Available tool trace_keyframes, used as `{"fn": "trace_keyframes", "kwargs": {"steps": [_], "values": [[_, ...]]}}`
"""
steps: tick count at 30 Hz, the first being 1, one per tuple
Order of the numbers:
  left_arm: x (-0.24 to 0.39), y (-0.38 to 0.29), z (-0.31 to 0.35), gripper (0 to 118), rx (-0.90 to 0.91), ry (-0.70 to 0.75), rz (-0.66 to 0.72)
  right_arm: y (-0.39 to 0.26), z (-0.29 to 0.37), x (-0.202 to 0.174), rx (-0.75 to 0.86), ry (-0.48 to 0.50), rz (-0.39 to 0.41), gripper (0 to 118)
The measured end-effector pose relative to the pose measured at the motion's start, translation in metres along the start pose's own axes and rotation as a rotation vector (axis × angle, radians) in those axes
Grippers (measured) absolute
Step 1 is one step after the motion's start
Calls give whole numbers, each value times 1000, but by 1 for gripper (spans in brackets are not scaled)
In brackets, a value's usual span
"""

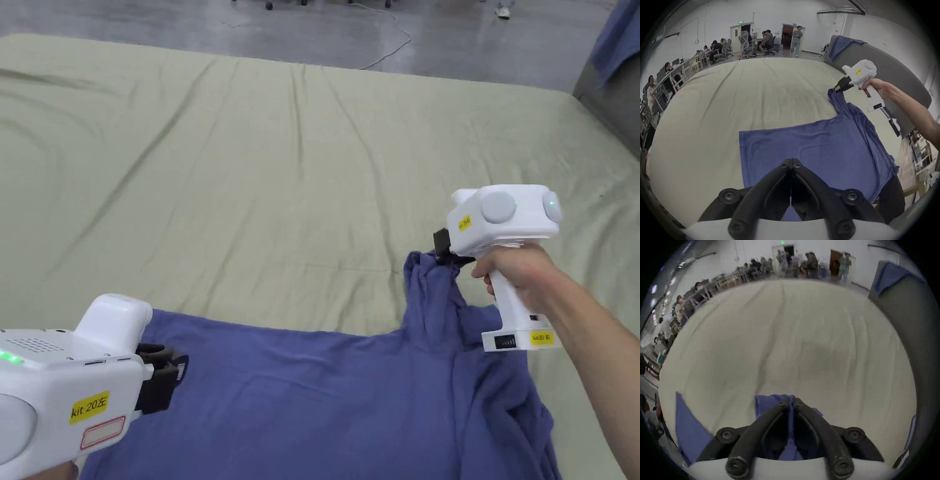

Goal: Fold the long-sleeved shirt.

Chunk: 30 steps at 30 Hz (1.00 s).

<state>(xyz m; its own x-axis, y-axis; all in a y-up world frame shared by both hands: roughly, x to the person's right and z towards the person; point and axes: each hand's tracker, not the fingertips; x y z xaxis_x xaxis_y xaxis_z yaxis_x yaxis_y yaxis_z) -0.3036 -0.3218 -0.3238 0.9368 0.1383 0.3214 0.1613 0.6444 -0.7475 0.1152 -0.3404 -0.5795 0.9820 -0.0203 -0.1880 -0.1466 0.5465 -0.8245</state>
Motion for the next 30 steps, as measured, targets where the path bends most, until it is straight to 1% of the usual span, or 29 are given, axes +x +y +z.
{"fn": "trace_keyframes", "kwargs": {"steps": [1,2,4,6,7,8,10,12,14,15,16,18,19,20,21,22,23,24,26,27,28,30], "values": [[3,-1,4,0,6,-1,-5,-2,23,0,36,39,0,1],[6,-2,8,0,14,-3,-9,-10,47,-4,68,63,19,1],[12,-3,20,0,29,-13,-18,-35,99,-14,150,69,75,1],[20,-6,28,0,43,-15,-26,-61,138,-22,181,81,120,1],[15,-8,30,0,50,-21,-28,-81,156,-26,199,93,122,1],[16,-9,34,0,57,-24,-32,-98,169,-30,198,84,123,1],[22,-15,43,0,70,-41,-40,-137,183,-34,207,96,126,1],[26,-21,49,0,74,-50,-49,-175,183,-39,162,87,121,1],[31,-27,54,0,73,-56,-53,-215,163,-43,95,43,128,1],[39,-30,58,0,71,-64,-54,-229,144,-42,20,53,146,1],[43,-33,61,0,69,-74,-51,-243,123,-41,-42,33,140,1],[48,-37,66,0,70,-76,-42,-264,89,-37,-117,9,110,1],[46,-37,67,0,71,-76,-39,-270,74,-33,-134,3,95,1],[46,-38,69,0,74,-75,-40,-273,71,-30,-82,21,87,1],[47,-39,72,0,77,-75,-42,-270,82,-32,-29,30,86,1],[48,-40,75,0,77,-74,-43,-263,89,-33,-69,24,89,2],[53,-39,80,0,76,-71,-46,-260,101,-35,-66,20,92,7],[55,-40,83,0,78,-64,-47,-259,116,-35,-44,23,101,17],[56,-42,89,0,89,-53,-44,-266,158,-37,24,35,97,86],[54,-43,90,0,93,-54,-40,-271,174,-36,58,49,93,108],[52,-44,91,0,101,-59,-34,-279,193,-34,105,62,78,112],[51,-47,90,0,102,-65,-18,-295,220,-31,101,74,57,108]]}}
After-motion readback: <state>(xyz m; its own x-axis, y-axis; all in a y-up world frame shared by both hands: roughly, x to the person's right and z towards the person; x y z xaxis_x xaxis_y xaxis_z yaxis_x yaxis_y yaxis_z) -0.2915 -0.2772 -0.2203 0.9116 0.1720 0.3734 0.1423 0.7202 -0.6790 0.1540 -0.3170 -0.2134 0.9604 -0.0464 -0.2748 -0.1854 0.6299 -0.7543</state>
